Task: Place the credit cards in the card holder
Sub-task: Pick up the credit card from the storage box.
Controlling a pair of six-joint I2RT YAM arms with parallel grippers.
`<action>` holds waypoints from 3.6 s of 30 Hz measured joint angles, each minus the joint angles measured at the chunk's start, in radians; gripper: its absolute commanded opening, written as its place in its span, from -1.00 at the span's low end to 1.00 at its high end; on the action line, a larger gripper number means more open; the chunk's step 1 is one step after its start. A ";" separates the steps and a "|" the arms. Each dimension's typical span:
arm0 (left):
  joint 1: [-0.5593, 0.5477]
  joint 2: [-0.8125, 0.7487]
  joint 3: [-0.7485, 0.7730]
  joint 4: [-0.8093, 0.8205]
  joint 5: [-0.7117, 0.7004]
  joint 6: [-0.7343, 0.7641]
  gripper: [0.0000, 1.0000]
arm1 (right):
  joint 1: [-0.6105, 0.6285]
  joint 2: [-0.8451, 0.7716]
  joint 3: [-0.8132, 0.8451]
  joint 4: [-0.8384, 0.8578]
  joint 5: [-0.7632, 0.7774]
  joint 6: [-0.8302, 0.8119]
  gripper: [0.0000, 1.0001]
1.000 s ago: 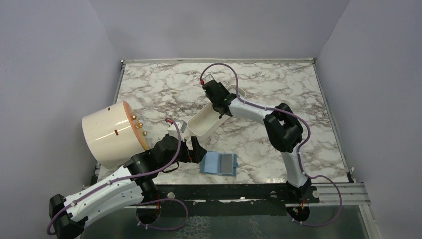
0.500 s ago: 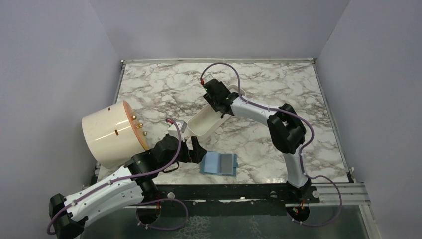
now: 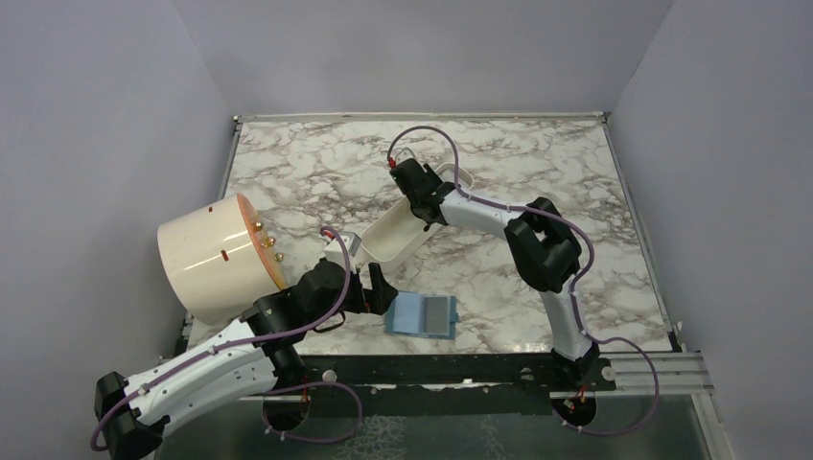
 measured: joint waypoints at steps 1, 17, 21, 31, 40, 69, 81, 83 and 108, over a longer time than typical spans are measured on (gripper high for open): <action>0.000 0.000 0.000 0.000 0.000 0.000 0.98 | 0.000 0.000 0.000 0.003 0.005 -0.002 -0.23; 0.000 -0.001 0.000 0.000 0.000 0.000 0.98 | 0.006 0.000 0.000 0.007 0.011 -0.045 -0.22; 0.000 -0.001 0.000 0.000 0.000 0.000 0.98 | 0.006 0.000 0.000 0.008 0.018 -0.050 -0.15; 0.000 -0.001 0.000 0.000 0.000 0.000 0.98 | 0.006 0.000 0.001 0.023 0.038 -0.054 -0.31; 0.000 0.000 0.000 0.000 0.000 0.000 0.98 | 0.006 0.000 0.000 0.047 0.045 -0.068 -0.40; 0.000 0.011 0.000 0.001 0.003 0.000 0.98 | 0.006 -0.087 -0.067 0.056 -0.031 -0.017 -0.98; 0.000 0.050 0.000 0.001 0.014 -0.010 0.89 | 0.005 -0.164 -0.102 0.059 -0.133 0.015 -0.98; 0.000 0.061 0.000 0.001 0.017 -0.013 0.86 | 0.005 -0.183 -0.103 0.050 -0.152 0.029 -0.98; 0.000 0.198 0.000 0.001 0.116 -0.070 0.02 | 0.005 -0.689 -0.364 -0.027 -0.525 0.408 -0.98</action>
